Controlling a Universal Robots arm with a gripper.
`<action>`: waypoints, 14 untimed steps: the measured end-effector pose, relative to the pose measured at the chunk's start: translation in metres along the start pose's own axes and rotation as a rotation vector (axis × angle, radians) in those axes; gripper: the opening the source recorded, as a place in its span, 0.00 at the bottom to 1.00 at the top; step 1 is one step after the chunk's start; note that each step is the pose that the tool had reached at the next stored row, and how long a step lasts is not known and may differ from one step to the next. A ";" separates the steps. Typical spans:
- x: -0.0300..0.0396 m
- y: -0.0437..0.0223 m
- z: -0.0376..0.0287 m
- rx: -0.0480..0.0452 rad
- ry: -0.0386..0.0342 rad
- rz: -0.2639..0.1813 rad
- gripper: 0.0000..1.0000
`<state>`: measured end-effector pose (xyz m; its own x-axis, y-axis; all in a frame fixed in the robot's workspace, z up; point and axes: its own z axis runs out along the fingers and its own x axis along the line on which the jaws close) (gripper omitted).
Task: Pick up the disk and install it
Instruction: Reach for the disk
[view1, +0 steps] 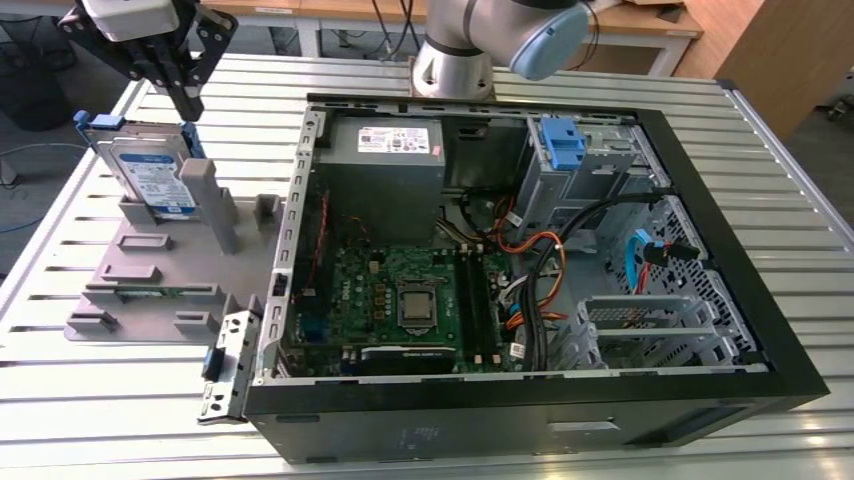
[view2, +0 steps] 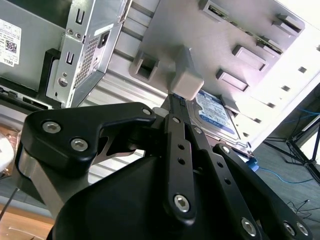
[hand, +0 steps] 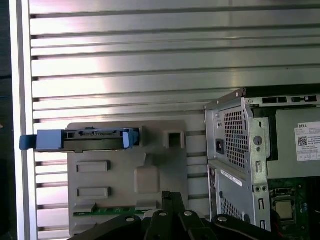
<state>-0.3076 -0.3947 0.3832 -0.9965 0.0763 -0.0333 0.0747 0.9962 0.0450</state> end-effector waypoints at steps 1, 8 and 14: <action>0.0010 -0.0001 0.0000 0.0000 0.0000 0.000 0.11; 0.0046 -0.0004 0.0002 0.0000 0.0000 0.000 0.11; 0.0051 -0.0004 0.0002 0.0000 0.0000 0.000 0.11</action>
<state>-0.3127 -0.3947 0.3829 -0.9965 0.0762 -0.0333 0.0747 0.9962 0.0450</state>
